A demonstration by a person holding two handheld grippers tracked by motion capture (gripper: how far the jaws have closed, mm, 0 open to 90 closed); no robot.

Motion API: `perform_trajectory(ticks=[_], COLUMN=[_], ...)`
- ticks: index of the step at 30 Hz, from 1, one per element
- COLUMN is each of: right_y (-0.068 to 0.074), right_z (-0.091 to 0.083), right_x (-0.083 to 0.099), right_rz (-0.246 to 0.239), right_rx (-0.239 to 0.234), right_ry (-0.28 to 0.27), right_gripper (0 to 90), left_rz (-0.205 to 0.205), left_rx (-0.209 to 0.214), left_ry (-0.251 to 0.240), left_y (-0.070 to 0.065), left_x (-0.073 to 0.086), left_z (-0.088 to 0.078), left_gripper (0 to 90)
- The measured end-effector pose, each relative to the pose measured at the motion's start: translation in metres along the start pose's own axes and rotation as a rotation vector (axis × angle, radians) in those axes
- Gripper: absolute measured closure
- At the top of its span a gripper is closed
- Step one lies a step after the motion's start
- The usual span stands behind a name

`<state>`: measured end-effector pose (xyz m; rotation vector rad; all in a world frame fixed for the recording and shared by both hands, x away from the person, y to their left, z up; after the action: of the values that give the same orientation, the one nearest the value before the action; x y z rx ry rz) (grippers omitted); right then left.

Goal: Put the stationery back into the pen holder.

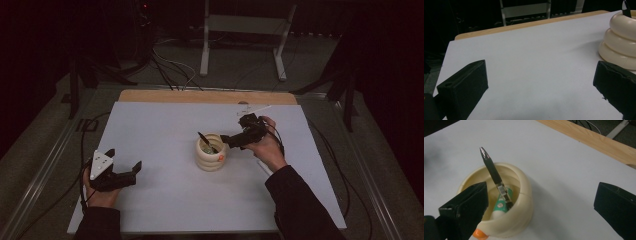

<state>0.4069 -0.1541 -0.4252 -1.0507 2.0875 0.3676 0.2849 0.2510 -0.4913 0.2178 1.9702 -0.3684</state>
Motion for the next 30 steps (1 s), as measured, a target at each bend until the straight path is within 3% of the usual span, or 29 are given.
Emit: perform_trajectory(ticks=[22,30], right_y=[-0.017,-0.022], right_z=[-0.021,-0.026], right_x=[0.028,0.038], right_rz=[0.037,0.040], right_rx=[0.077,0.103], right_ry=[0.026,0.063], right_gripper=[0.0,0.0], left_rz=[0.001,0.001], left_rx=[0.004,0.006], left_ry=[0.004,0.006], left_y=[0.000,-0.001], left_x=[0.001,0.001], left_z=[0.001,0.001], left_gripper=[0.1,0.1])
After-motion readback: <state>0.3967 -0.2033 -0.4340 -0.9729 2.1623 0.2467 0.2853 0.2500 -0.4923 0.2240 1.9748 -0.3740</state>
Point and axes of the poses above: each handheld gripper's, and its own axes: z roughly forward along the jaws, x roughly out of its underside, y roughly to its left, the point moved 2 cm from there along z, roughly forward along the jaws, and after that the axes turned 11 degrees about -z, right-handed, at the moved point
